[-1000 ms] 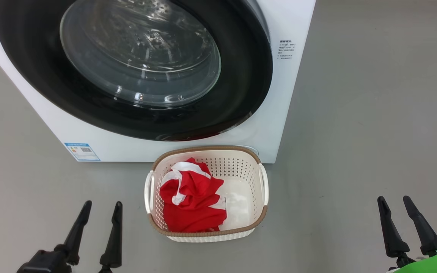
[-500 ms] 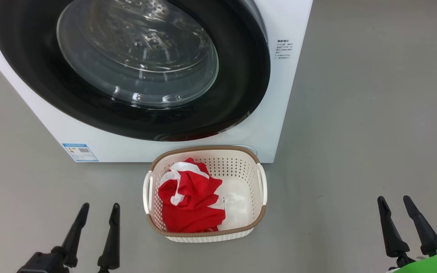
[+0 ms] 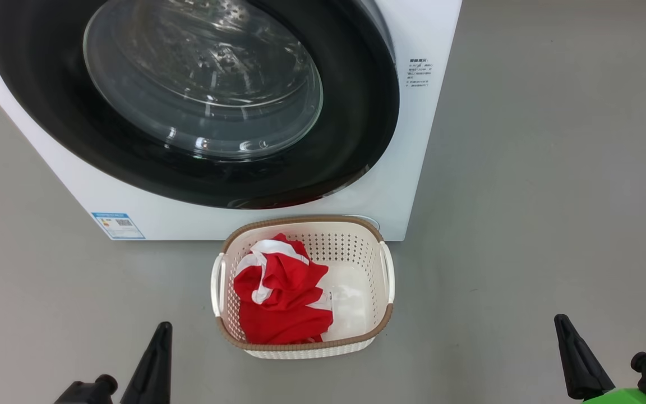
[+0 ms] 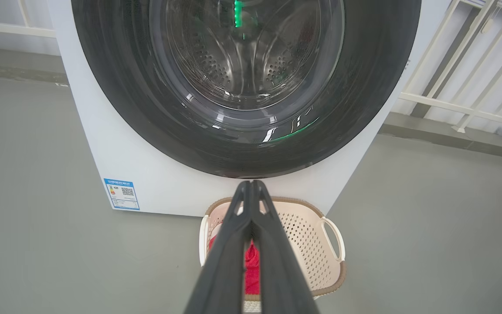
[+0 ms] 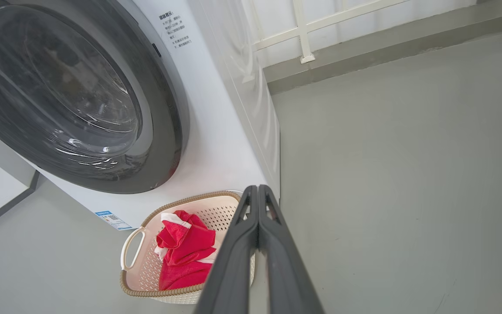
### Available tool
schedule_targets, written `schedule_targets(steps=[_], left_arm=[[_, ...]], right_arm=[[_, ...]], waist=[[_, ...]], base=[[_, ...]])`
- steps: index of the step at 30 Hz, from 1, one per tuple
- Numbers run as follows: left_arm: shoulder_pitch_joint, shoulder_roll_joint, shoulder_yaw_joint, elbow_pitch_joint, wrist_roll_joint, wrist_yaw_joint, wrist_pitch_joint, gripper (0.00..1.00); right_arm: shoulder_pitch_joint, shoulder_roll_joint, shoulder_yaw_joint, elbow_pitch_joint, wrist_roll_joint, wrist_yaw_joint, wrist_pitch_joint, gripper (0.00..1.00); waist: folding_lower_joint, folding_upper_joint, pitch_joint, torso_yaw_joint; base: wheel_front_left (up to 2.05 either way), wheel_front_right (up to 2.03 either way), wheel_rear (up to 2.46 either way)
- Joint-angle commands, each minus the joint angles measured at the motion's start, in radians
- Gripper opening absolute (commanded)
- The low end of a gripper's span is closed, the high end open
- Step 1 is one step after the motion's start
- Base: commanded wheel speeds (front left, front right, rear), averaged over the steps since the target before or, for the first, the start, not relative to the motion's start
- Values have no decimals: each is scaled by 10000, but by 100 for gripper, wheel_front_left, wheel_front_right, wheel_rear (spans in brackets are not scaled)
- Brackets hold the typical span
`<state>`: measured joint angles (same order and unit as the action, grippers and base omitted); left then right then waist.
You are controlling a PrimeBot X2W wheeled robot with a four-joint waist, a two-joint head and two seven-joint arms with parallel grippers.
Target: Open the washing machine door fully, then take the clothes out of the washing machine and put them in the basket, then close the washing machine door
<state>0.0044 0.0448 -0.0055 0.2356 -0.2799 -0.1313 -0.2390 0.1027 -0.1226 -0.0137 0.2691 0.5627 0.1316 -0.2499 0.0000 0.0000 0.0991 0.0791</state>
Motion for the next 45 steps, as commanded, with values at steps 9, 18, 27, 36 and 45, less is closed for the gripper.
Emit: schedule_targets(steps=[9,18,27,36,45], left_arm=[[-85,113,58,-181,-1151,3,192,0],[-184,150,92,-129,-2159,2,412,0],[-265,178,136,-113,-3162,2,640,0],[-339,200,189,-100,-4147,2,872,0],[-416,216,250,-83,-5133,2,1112,0]], right_arm=[[-165,-115,-49,-203,909,-1,251,0],[-335,-71,-96,-191,1690,-2,495,0],[-487,-21,-148,-195,2469,-2,745,0],[-637,31,-204,-201,3235,-3,996,0],[-787,87,-265,-207,4003,-4,1252,0]], waist=[[1,0,-87,-63],[0,0,-153,-121],[0,0,-222,-179],[0,0,-291,-236],[0,0,-360,-294]], base=[[0,0,0],[0,0,0],[0,0,0],[0,0,0],[0,0,0]])
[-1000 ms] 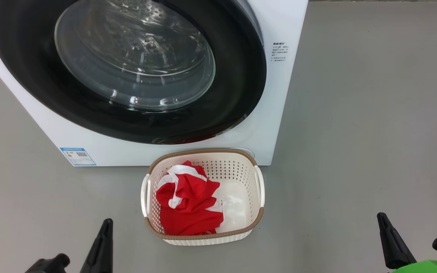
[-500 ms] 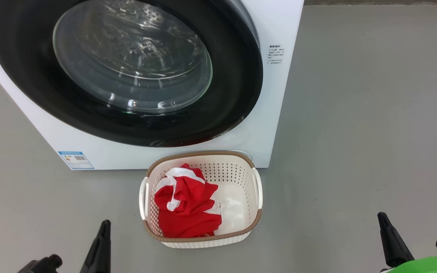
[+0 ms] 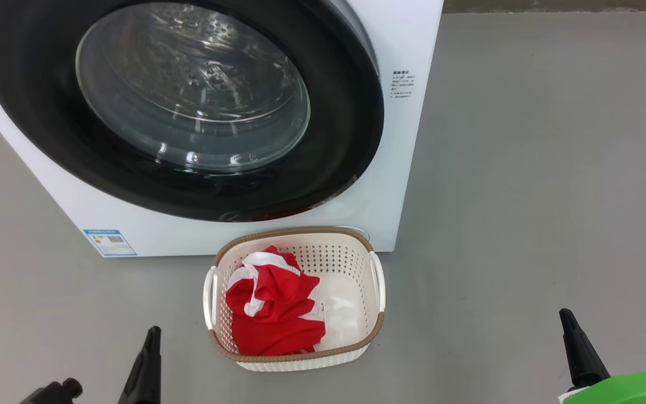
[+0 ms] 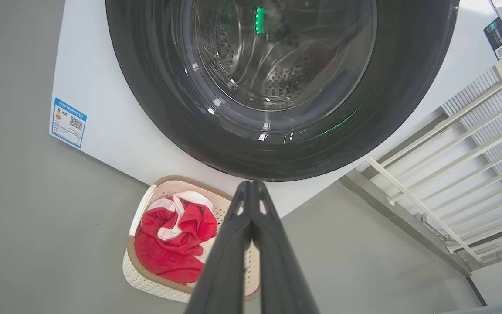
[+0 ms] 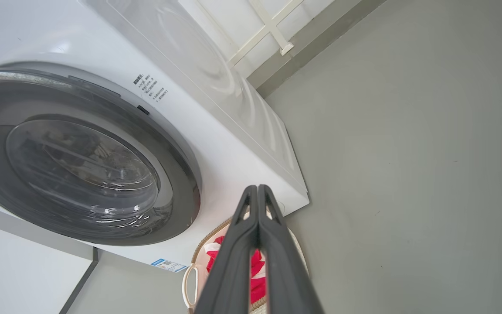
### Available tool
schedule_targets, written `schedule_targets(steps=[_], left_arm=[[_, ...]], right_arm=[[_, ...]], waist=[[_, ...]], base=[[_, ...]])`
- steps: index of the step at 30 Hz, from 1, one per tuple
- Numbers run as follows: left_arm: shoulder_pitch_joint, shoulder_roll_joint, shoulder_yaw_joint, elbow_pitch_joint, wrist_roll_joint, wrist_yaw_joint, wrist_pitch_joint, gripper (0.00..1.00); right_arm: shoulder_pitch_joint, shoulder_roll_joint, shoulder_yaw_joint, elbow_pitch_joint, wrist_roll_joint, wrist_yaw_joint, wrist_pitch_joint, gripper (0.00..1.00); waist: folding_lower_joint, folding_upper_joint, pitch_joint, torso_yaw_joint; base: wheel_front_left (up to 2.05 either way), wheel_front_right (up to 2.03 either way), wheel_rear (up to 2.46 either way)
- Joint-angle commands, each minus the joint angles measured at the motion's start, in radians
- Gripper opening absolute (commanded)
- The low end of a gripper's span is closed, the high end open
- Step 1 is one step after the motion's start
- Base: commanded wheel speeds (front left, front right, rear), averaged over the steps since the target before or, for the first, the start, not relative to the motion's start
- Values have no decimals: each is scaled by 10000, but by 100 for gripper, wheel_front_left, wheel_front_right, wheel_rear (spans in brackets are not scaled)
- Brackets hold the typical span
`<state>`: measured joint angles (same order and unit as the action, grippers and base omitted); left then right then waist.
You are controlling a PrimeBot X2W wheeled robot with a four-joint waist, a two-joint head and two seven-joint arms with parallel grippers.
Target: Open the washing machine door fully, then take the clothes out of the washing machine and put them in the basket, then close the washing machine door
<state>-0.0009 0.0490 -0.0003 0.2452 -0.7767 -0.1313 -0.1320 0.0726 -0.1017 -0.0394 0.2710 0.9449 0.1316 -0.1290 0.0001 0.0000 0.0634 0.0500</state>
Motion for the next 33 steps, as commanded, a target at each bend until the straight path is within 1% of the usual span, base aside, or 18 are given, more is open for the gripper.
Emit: schedule_targets(steps=[1,33], left_arm=[[-372,176,205,-177,-274,3,69,0],[-644,199,460,-112,-3631,4,934,0]], right_arm=[[-503,-115,-15,-226,267,-4,71,0],[-1024,97,-252,-244,2891,-6,975,0]], waist=[[-1,0,-11,-10],[-1,0,-250,-208]], base=[[0,0,0],[0,0,0]])
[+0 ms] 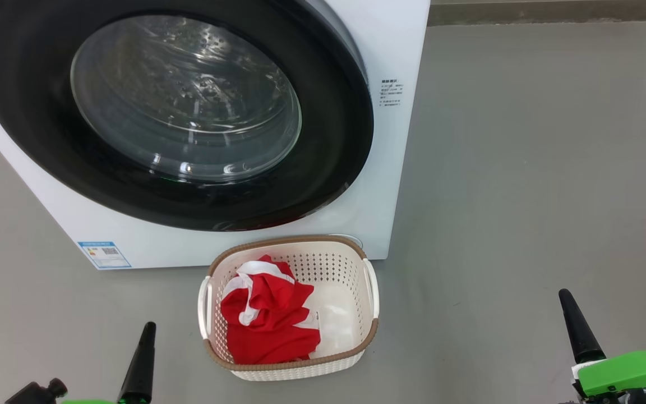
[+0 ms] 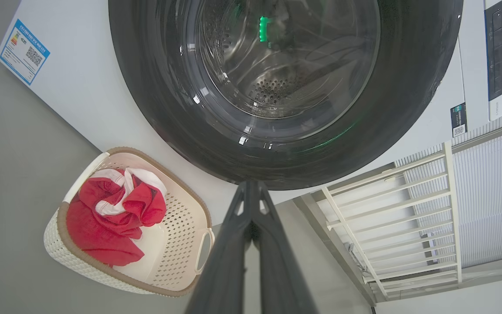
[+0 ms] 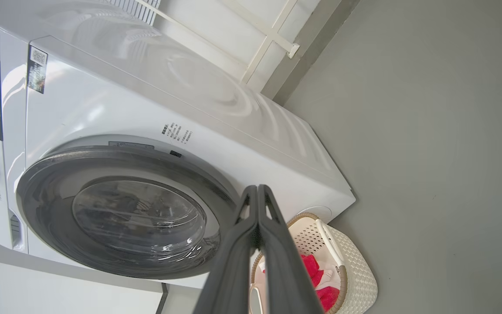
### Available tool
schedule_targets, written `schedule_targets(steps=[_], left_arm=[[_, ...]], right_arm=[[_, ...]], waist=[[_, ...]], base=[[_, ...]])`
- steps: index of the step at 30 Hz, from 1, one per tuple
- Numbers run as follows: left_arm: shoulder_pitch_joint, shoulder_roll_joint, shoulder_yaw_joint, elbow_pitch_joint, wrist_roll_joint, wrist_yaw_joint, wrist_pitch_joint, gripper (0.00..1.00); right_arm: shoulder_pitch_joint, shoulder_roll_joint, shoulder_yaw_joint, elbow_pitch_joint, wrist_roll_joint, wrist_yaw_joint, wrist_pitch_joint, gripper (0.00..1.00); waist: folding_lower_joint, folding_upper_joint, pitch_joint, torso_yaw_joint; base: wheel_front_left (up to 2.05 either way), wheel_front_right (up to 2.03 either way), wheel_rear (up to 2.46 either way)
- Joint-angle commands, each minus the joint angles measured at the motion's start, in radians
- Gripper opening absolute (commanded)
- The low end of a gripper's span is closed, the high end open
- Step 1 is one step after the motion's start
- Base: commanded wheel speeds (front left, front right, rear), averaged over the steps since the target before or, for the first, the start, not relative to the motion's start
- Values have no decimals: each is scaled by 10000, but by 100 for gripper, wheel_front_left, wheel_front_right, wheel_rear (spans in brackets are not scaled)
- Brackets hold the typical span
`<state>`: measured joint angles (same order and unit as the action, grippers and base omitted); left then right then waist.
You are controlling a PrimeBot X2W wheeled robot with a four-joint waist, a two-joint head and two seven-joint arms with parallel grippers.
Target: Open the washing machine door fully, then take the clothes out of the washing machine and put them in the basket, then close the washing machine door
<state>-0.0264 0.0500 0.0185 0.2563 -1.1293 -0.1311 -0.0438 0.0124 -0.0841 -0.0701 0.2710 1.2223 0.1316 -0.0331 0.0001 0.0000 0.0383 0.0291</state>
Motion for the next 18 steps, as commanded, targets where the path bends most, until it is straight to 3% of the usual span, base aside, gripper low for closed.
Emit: schedule_targets(steps=[1,18], left_arm=[[-397,190,281,-221,-212,2,80,0],[-548,187,442,-182,-2034,3,572,0]], right_arm=[[-439,-72,46,-245,201,-6,46,0],[-726,52,-96,-254,1630,-7,551,0]], waist=[[0,0,-7,-6],[0,0,-138,-114]], base=[[0,0,0],[0,0,0]])
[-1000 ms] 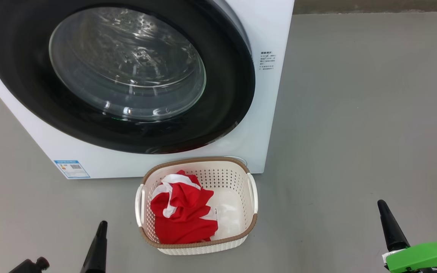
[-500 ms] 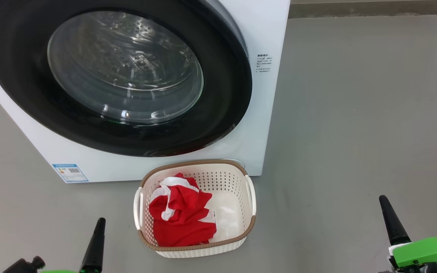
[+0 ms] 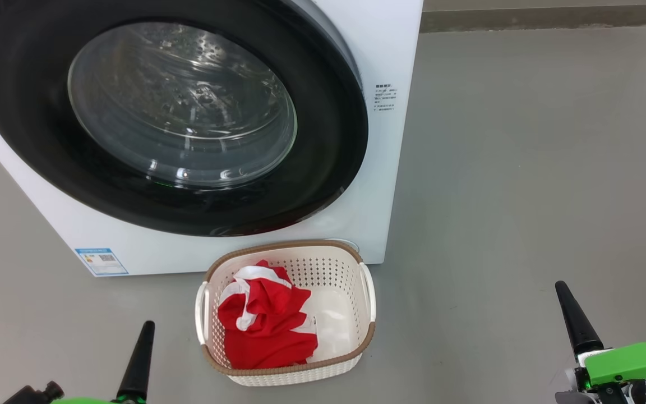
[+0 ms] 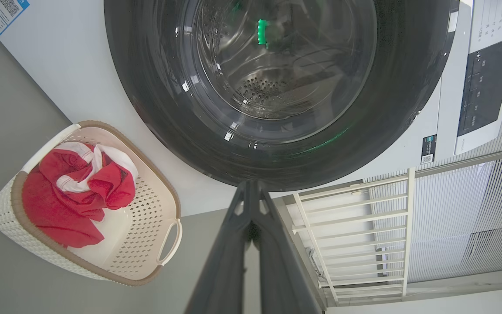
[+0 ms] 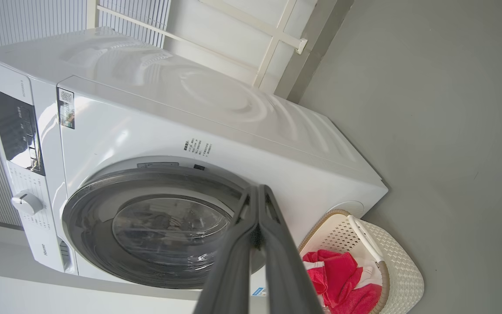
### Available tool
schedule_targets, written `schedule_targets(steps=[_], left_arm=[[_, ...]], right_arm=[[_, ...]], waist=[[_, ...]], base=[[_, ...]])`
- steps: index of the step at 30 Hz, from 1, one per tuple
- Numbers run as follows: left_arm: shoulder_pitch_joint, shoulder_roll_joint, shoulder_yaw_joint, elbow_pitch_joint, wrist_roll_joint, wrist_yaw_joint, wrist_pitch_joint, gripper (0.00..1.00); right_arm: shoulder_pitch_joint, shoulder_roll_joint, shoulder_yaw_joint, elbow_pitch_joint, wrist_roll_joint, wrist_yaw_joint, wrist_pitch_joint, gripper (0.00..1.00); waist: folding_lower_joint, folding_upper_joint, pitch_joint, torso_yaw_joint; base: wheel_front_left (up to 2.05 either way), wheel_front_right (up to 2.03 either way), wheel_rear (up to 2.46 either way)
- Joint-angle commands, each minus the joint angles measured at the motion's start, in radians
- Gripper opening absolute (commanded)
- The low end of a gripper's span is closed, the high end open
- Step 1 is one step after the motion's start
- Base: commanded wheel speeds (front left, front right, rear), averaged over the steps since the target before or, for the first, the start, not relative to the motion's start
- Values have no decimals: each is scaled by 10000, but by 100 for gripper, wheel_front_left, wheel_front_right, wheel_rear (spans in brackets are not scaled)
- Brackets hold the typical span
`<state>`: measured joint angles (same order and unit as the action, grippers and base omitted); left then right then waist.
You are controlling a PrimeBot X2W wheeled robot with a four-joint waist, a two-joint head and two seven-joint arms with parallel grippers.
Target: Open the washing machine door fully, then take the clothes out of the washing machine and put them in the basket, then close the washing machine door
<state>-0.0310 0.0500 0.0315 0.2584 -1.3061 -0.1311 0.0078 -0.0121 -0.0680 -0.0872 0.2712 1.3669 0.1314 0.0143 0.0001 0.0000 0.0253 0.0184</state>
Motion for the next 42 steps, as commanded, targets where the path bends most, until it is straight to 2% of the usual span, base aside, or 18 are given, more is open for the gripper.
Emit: schedule_targets(steps=[1,29,42], left_arm=[[-511,187,322,-201,-373,3,85,0],[-751,167,598,-140,-3211,4,875,0],[-754,141,634,-139,-3181,4,903,0]], right_arm=[[-497,-102,67,-256,268,-5,108,0],[-948,101,-167,-270,2500,-7,909,0],[-950,114,-186,-269,2484,-7,924,0]], waist=[[-1,0,-16,-13],[-1,0,-222,-184],[-1,0,-222,-184]], base=[[0,0,0],[0,0,0],[0,0,0]])
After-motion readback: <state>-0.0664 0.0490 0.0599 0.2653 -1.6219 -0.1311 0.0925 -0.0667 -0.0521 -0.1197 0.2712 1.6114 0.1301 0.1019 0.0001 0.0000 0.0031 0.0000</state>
